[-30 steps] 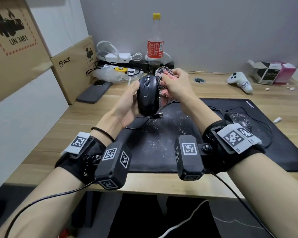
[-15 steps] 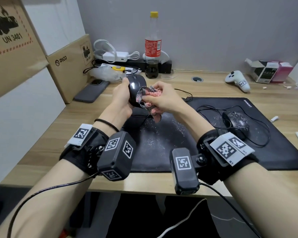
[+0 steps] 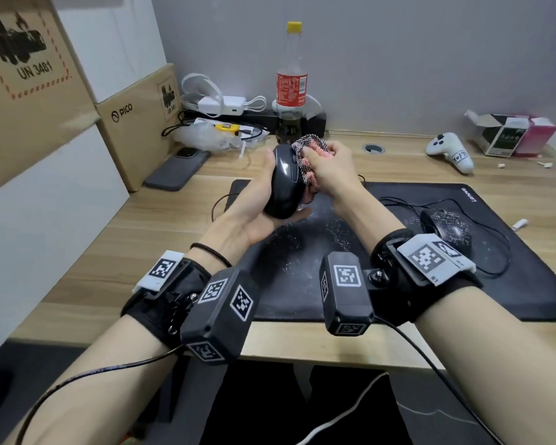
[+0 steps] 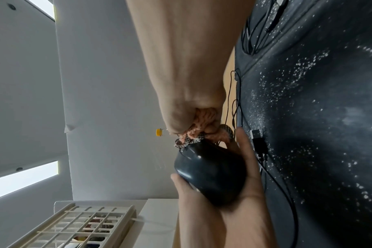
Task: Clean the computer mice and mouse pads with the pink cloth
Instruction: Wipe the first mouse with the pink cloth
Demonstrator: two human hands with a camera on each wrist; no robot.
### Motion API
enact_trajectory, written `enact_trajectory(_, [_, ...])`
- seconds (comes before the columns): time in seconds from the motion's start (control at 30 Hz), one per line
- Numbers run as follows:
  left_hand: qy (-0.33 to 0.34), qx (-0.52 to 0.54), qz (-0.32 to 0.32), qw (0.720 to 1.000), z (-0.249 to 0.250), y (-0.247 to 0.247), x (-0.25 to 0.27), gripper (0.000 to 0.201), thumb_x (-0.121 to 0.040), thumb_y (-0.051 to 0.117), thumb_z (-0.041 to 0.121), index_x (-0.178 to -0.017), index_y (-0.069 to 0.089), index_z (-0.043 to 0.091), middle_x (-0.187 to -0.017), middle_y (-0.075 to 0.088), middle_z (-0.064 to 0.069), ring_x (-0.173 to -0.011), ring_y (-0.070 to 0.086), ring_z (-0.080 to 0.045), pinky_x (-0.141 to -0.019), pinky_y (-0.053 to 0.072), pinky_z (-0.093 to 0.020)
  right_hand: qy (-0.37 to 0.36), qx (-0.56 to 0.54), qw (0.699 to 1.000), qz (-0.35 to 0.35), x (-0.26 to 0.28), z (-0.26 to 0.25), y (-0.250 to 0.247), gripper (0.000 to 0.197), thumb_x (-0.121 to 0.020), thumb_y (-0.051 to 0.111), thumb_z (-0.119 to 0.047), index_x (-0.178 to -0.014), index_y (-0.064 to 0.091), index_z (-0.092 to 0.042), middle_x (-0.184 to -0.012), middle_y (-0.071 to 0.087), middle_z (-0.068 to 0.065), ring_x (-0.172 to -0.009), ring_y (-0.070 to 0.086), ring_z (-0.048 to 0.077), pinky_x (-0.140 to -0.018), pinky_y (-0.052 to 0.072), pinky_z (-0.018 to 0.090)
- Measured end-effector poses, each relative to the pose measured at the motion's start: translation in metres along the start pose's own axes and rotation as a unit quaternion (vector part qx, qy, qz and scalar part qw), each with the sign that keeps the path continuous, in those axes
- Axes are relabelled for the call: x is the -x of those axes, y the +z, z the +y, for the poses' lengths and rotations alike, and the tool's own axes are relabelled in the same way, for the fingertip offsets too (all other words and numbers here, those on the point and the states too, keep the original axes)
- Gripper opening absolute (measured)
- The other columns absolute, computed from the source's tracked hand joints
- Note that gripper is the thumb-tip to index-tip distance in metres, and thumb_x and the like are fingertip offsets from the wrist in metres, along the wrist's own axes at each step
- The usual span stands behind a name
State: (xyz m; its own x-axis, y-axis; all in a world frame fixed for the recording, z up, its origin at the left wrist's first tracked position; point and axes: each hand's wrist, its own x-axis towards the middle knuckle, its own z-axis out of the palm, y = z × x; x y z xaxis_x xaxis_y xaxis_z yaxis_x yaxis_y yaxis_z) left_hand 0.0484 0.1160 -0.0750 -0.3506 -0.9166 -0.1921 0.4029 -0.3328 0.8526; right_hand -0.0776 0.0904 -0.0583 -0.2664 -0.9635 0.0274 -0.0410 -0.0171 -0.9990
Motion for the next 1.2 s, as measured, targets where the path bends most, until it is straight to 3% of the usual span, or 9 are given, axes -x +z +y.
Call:
enact_trajectory(0.17, [-0.009,0.055,0.055,0.997,-0.003,-0.001,-0.015,0.074,-0.092,0.025,0.069,-0.124,0.06,0.012,-0.114,0.068,-0.012,-0.09,0.067,-0.025,-0.068,0.058,-0.033,0.023,-0.039,0.993,-0.106,0.016,-0.003,-0.01,0.03,-0.09,0.065,-0.008,-0.114,0.048,-0.006,-0.091,0.06,0.004,-0.061,0.057,0.011,-0.045,0.046,0.021])
enact_trajectory(0.3, [0.0,0.014,0.068,0.998,0.002,-0.003,-0.02,0.076,-0.094,0.019,0.066,-0.099,0.064,0.006,-0.082,0.072,-0.014,-0.063,0.07,-0.025,-0.049,0.056,-0.031,0.0,0.09,0.96,-0.264,0.038,-0.008,-0.011,0.031,-0.083,0.073,-0.003,-0.104,0.051,-0.008,-0.08,0.063,0.003,-0.052,0.059,0.011,-0.044,0.05,0.022])
enact_trajectory(0.6, [0.036,0.017,-0.004,0.999,-0.001,-0.014,-0.014,0.033,-0.099,0.044,0.038,-0.097,0.065,0.014,-0.081,0.063,-0.002,-0.066,0.058,-0.012,-0.066,0.046,-0.023,-0.03,-0.025,0.996,-0.082,0.018,-0.011,0.005,0.02,-0.088,0.068,-0.009,-0.088,0.048,-0.012,-0.074,0.06,0.005,-0.046,0.054,0.006,-0.039,0.042,0.02])
enact_trajectory(0.7, [0.064,-0.026,-0.023,0.997,-0.004,-0.018,-0.008,0.029,-0.098,0.047,0.033,-0.096,0.068,0.013,-0.092,0.067,-0.006,-0.079,0.063,-0.014,-0.081,0.049,-0.025,-0.045,0.031,0.999,-0.005,0.004,-0.011,0.003,0.021,-0.088,0.068,-0.021,-0.081,0.048,-0.02,-0.083,0.062,0.004,-0.061,0.056,0.013,-0.051,0.047,0.027])
enact_trajectory(0.77, [0.092,-0.082,-0.013,0.992,0.001,-0.016,-0.005,0.027,-0.097,0.05,0.031,-0.093,0.07,0.014,-0.088,0.071,-0.005,-0.075,0.066,-0.013,-0.076,0.054,-0.025,-0.06,0.078,0.995,0.015,0.001,-0.009,0.001,0.023,-0.085,0.07,-0.031,-0.079,0.05,-0.024,-0.082,0.061,-0.001,-0.069,0.057,0.015,-0.061,0.048,0.032])
enact_trajectory(0.87, [0.135,-0.115,0.027,0.984,0.006,-0.015,-0.009,0.023,-0.09,0.061,0.034,-0.098,0.068,0.013,-0.088,0.068,-0.008,-0.07,0.063,-0.015,-0.063,0.051,-0.022,-0.053,0.041,0.998,0.001,0.006,-0.005,0.001,0.018,-0.09,0.066,-0.028,-0.085,0.05,-0.021,-0.08,0.06,0.0,-0.066,0.058,0.013,-0.058,0.048,0.029])
enact_trajectory(1.0, [0.124,-0.05,0.093,0.987,0.008,-0.015,-0.016,0.053,-0.084,0.065,0.046,-0.12,0.064,0.008,-0.11,0.069,-0.011,-0.087,0.067,-0.022,-0.073,0.056,-0.032,-0.017,-0.051,0.991,-0.12,0.023,-0.001,0.006,0.016,-0.095,0.059,-0.016,-0.087,0.045,-0.016,-0.073,0.057,0.003,-0.036,0.046,0.004,-0.043,0.04,0.024])
enact_trajectory(1.1, [0.105,-0.019,0.09,0.99,0.012,-0.019,-0.019,0.053,-0.092,0.053,0.05,-0.123,0.062,0.008,-0.115,0.067,-0.014,-0.095,0.066,-0.027,-0.088,0.053,-0.041,-0.032,0.089,0.979,-0.183,0.028,0.008,0.007,0.022,-0.089,0.068,-0.024,-0.086,0.047,-0.019,-0.079,0.061,0.005,-0.046,0.053,0.007,-0.039,0.037,0.019])
enact_trajectory(1.2, [0.082,-0.005,0.081,0.993,0.015,-0.02,-0.017,0.041,-0.095,0.047,0.049,-0.107,0.064,0.014,-0.097,0.068,-0.008,-0.08,0.067,-0.022,-0.077,0.055,-0.033,-0.05,0.162,0.967,-0.187,0.028,0.007,0.005,0.028,-0.082,0.075,-0.029,-0.089,0.05,-0.02,-0.082,0.062,0.004,-0.06,0.056,0.014,-0.045,0.039,0.02])
